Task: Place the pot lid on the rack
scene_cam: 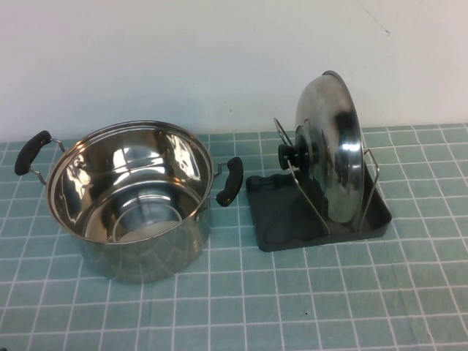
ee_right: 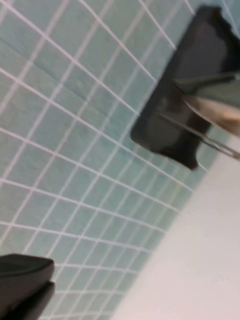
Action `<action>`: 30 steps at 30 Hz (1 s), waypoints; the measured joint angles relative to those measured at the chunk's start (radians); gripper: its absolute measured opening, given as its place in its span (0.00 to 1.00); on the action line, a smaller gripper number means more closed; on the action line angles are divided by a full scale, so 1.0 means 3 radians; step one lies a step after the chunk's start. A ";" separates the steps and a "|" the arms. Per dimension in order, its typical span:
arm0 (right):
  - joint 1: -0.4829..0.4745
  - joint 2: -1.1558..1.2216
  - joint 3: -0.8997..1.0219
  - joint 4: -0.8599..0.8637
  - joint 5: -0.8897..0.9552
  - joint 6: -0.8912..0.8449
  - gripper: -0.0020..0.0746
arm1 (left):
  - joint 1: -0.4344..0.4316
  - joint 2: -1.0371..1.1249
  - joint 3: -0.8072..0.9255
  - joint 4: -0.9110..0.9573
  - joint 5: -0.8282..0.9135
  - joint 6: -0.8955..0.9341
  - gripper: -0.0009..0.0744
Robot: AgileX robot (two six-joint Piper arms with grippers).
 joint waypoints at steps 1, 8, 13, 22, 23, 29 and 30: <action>-0.0005 -0.0084 0.0120 0.0000 -0.0141 0.0017 0.03 | 0.0000 0.0000 0.0000 0.0000 0.0000 0.0000 0.01; -0.0056 -0.0505 0.0769 -0.0045 -0.0755 0.0210 0.03 | 0.0000 0.0000 0.0000 0.0000 0.0000 0.0000 0.01; -0.0103 -0.0527 0.0786 -0.0133 -0.0460 0.0495 0.03 | 0.0000 0.0000 0.0000 0.0000 -0.0002 0.0000 0.01; -0.0117 -0.0529 0.0780 -0.0226 -0.0434 0.0905 0.03 | 0.0000 0.0000 0.0000 0.0000 -0.0002 0.0000 0.01; -0.0117 -0.0534 0.0780 -0.0302 -0.0426 0.1000 0.03 | 0.0000 0.0000 0.0000 0.0000 -0.0002 0.0000 0.01; -0.0117 -0.0534 0.0768 -0.1040 -0.0408 0.1895 0.03 | 0.0000 0.0000 0.0000 0.0000 -0.0002 -0.0006 0.01; -0.0117 -0.0534 0.0768 -0.1118 -0.0408 0.1997 0.03 | 0.0000 0.0000 0.0000 0.0000 -0.0002 -0.0012 0.01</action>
